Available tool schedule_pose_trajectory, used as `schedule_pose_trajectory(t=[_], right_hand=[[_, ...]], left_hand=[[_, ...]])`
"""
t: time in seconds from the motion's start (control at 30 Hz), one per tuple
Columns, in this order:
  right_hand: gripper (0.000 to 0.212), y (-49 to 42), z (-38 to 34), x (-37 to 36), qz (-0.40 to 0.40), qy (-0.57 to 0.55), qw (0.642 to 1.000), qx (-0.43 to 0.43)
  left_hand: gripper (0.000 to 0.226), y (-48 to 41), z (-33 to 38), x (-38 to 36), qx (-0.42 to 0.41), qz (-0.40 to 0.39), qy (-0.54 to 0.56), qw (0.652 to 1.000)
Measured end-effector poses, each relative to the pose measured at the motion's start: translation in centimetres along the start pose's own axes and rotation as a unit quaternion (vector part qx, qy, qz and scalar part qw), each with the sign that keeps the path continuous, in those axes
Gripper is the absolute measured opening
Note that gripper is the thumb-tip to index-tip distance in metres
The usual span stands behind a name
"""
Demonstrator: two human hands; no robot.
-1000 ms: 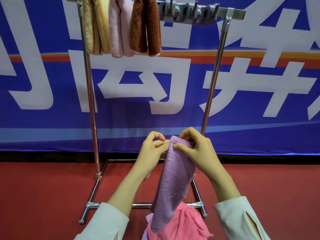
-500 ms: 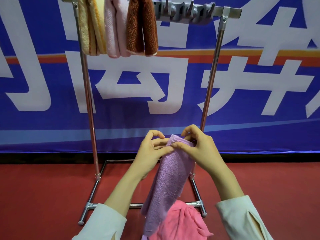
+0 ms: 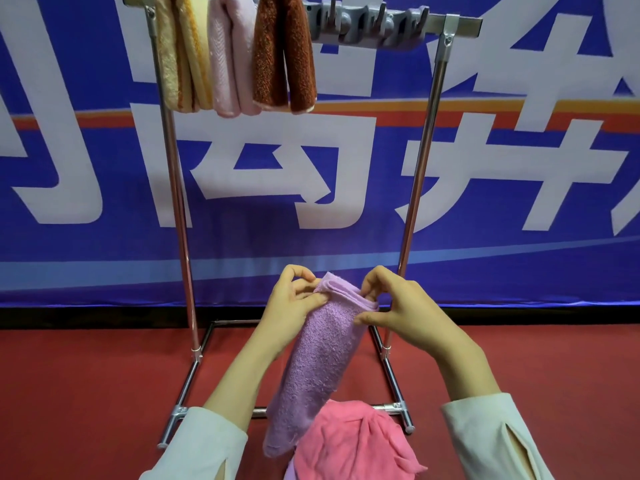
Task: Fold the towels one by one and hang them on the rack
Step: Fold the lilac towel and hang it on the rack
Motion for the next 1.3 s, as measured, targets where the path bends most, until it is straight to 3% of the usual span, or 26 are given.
schedule_pose_trajectory(t=[0.2, 0.27, 0.33, 0.5, 0.6, 0.67, 0.77, 0.9, 1.0, 1.07, 1.2, 1.3], right_hand=[[0.021, -0.4, -0.3, -0.4, -0.02, 0.057, 0.998, 0.005], [0.01, -0.4, -0.2, -0.2, -0.008, 0.059, 0.998, 0.007], [0.013, -0.3, -0.1, -0.1, 0.01, 0.042, 0.999, 0.007], [0.014, -0.4, 0.6, -0.6, 0.096, -0.143, 0.984, -0.034], [0.032, -0.2, 1.0, -0.8, 0.106, -0.335, 0.934, -0.073], [0.045, 0.1, 1.1, -0.8, 0.081, -0.361, 0.924, -0.094], [0.032, 0.1, 0.8, -1.0, 0.029, -0.354, 0.934, -0.047], [0.032, -0.1, -0.2, -1.2, 0.028, -0.351, 0.936, 0.016], [0.032, -0.3, -0.8, -1.6, 0.017, -0.372, 0.928, 0.015], [0.032, -0.5, -0.9, -1.6, 0.017, -0.382, 0.924, 0.019], [0.031, -0.5, -1.3, -1.1, 0.005, -0.423, 0.906, 0.028], [0.032, -0.9, -0.9, -0.6, 0.029, -0.463, 0.886, -0.001]], left_hand=[[0.031, -0.1, -0.1, 0.1, -0.001, -0.004, -0.001, 1.0], [0.03, -0.1, -0.2, 0.2, 0.005, -0.01, -0.006, 1.0], [0.029, 0.0, -0.3, 0.2, 0.014, -0.017, 0.001, 1.0], [0.034, 0.0, 0.4, -0.4, 0.013, -0.021, 0.073, 0.997], [0.035, 0.2, 1.3, -1.0, -0.012, -0.024, 0.088, 0.996], [0.036, 0.3, 1.8, -1.3, -0.032, -0.018, 0.097, 0.995], [0.035, 0.4, 2.2, -1.2, -0.052, 0.001, 0.092, 0.994], [0.045, 0.2, 1.5, -0.3, -0.063, 0.014, 0.077, 0.995], [0.083, 0.2, 0.3, 0.1, -0.043, -0.043, 0.058, 0.996], [0.094, 0.5, -0.5, -0.3, -0.024, -0.092, 0.033, 0.995], [0.086, 1.2, -1.8, -1.1, 0.031, -0.18, 0.001, 0.983], [0.062, 1.5, -2.3, -1.6, 0.068, -0.237, -0.015, 0.969]])
Point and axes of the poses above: each hand's wrist, its own y-axis away from the middle knuckle, its own x-axis out of the back of the hand, z = x × y, the point moved 3 cm from there along -y, towards the middle knuckle, and after that the axes turned 11 degrees about -y, right-handed, at the moved point
